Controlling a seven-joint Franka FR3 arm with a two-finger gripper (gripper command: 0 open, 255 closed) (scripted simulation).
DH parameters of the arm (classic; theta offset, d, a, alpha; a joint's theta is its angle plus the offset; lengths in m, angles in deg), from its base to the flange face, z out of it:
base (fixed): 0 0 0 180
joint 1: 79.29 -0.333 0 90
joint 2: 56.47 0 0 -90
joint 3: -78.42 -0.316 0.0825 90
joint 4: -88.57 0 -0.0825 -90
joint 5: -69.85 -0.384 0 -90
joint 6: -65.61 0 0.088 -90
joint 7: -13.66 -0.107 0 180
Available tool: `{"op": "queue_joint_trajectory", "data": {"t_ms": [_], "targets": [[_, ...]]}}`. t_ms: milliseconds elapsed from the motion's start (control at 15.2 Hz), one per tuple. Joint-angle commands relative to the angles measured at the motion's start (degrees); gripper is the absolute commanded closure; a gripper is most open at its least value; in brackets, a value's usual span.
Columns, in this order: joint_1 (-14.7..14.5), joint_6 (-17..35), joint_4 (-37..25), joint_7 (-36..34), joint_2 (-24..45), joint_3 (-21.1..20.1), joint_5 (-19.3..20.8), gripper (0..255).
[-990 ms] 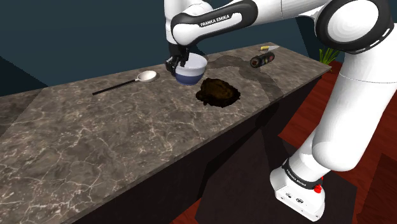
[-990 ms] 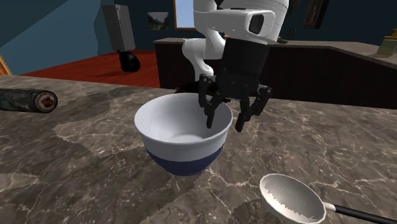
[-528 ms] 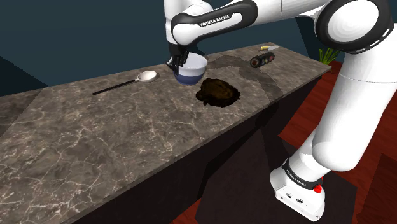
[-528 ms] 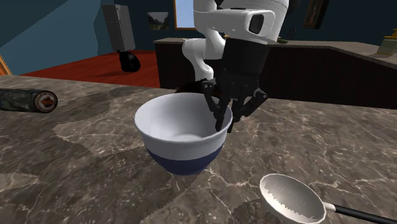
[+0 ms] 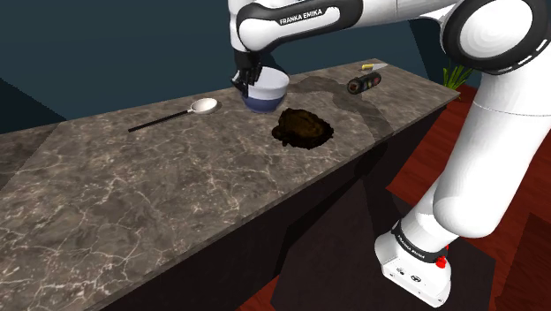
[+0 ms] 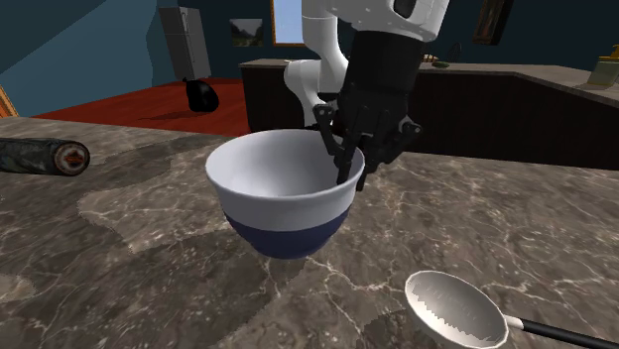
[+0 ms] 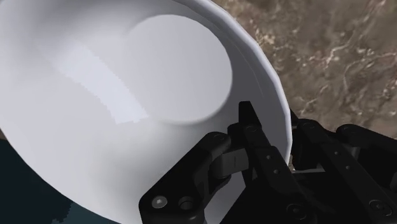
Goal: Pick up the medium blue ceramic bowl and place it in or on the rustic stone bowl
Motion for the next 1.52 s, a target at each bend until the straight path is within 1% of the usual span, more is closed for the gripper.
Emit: {"op": "queue_joint_trajectory", "data": {"t_ms": [0, 792, 1452], "targets": [[-0.04, -1.41, -1.30, 0.35, -0.20, -0.06, -0.19, 255], [-0.37, -10.15, -9.64, 2.29, -0.79, -0.34, -1.05, 255], [-0.99, -18.20, -18.97, 3.75, 0.38, -0.50, -1.13, 255]]}}
